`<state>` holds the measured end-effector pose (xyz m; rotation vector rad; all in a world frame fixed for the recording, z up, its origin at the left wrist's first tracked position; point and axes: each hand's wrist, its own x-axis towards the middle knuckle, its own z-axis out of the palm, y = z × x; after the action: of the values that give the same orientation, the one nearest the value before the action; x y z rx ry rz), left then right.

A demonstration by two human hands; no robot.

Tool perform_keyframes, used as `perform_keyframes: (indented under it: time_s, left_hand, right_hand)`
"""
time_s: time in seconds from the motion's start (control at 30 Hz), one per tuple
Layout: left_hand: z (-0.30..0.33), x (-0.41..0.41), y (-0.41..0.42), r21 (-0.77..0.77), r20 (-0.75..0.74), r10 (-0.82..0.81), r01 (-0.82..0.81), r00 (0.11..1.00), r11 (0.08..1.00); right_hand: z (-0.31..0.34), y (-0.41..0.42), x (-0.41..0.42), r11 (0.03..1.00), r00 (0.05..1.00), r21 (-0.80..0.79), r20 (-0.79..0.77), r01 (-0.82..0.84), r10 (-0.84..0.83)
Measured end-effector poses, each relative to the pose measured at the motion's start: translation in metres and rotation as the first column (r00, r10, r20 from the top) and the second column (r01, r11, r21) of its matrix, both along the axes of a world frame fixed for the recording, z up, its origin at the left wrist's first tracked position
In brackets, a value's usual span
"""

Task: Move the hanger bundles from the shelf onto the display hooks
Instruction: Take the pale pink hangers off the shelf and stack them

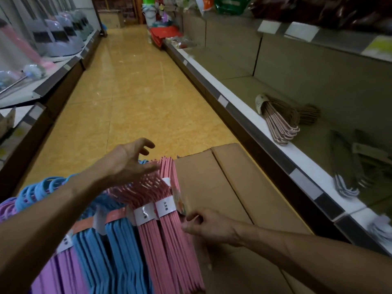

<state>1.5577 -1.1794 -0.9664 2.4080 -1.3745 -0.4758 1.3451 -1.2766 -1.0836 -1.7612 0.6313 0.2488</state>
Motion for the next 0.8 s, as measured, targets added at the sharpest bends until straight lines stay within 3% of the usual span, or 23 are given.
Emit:
perform_keyframes:
  time_s: [0.17,0.53,0.8]
  left_hand:
    - [0.020,-0.013,-0.011,-0.232,-0.084,-0.028,0.007,0.996,0.973]
    - [0.044,-0.084,-0.067,-0.459,-0.267,-0.124,-0.013,0.956,0.888]
    - [0.041,-0.132,-0.134,-0.557,-0.380,-0.166,-0.081,0.910,0.826]
  right_hand:
    - [0.015,-0.015,-0.039,0.997,0.999,-0.064,0.005,0.053,-0.052]
    - [0.056,-0.091,-0.119,0.964,0.979,-0.173,0.042,0.203,-0.199]
    - [0.084,-0.222,-0.144,0.741,0.760,-0.171,0.167,0.649,-0.628]
